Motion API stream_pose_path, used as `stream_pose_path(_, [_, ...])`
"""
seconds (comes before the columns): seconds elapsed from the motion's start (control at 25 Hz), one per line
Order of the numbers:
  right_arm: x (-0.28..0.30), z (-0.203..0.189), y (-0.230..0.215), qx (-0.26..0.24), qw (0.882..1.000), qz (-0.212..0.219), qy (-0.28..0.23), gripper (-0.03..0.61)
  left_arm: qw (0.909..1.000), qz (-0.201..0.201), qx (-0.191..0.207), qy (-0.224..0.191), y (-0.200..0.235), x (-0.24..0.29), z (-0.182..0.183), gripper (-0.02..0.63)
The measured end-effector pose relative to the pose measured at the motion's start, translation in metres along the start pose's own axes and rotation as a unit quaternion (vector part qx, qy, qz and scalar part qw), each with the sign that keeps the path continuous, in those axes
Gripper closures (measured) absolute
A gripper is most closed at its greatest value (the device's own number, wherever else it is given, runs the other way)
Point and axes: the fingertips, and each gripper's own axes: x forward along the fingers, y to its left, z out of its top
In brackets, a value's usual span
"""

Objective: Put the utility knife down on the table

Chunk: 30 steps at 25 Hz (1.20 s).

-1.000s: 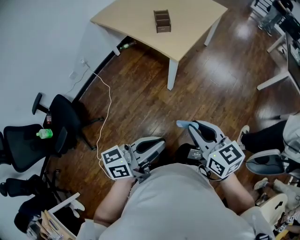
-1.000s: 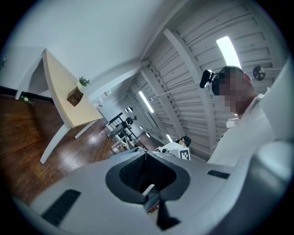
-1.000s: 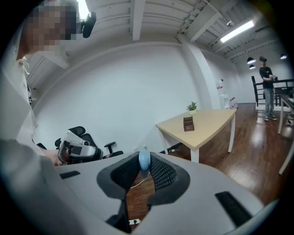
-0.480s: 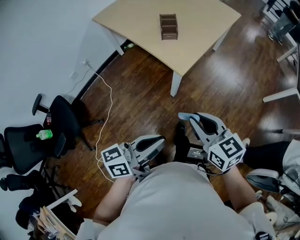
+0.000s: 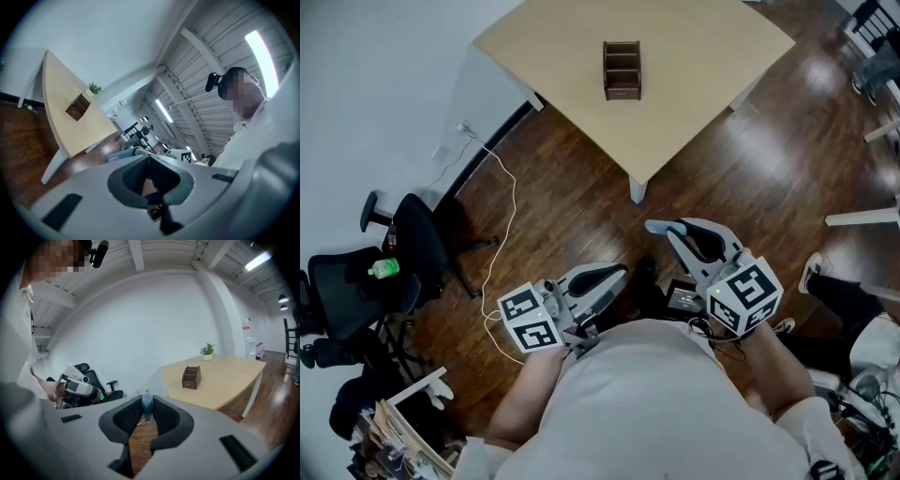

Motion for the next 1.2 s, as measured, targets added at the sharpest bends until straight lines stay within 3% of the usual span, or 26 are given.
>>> stream_pose_path(0.4, [0.035,0.007,-0.036,0.007,1.000,0.015,0.010,0.509,0.9997,0.024,-0.009,-0.005,0.037,0.024,0.030,0.611])
stream_pose_path(0.76, [0.086,0.017,-0.064,-0.009,0.999,-0.042,0.033,0.509,0.9990,-0.027,-0.018,0.030,0.082,0.036,0.075,0.611])
stream_pose_path(1.2, [0.177,0.044,-0.083,-0.041,0.993,-0.091,0.061,0.509,0.9956,-0.062,-0.017,0.068,0.144,-0.007,0.143,0.611])
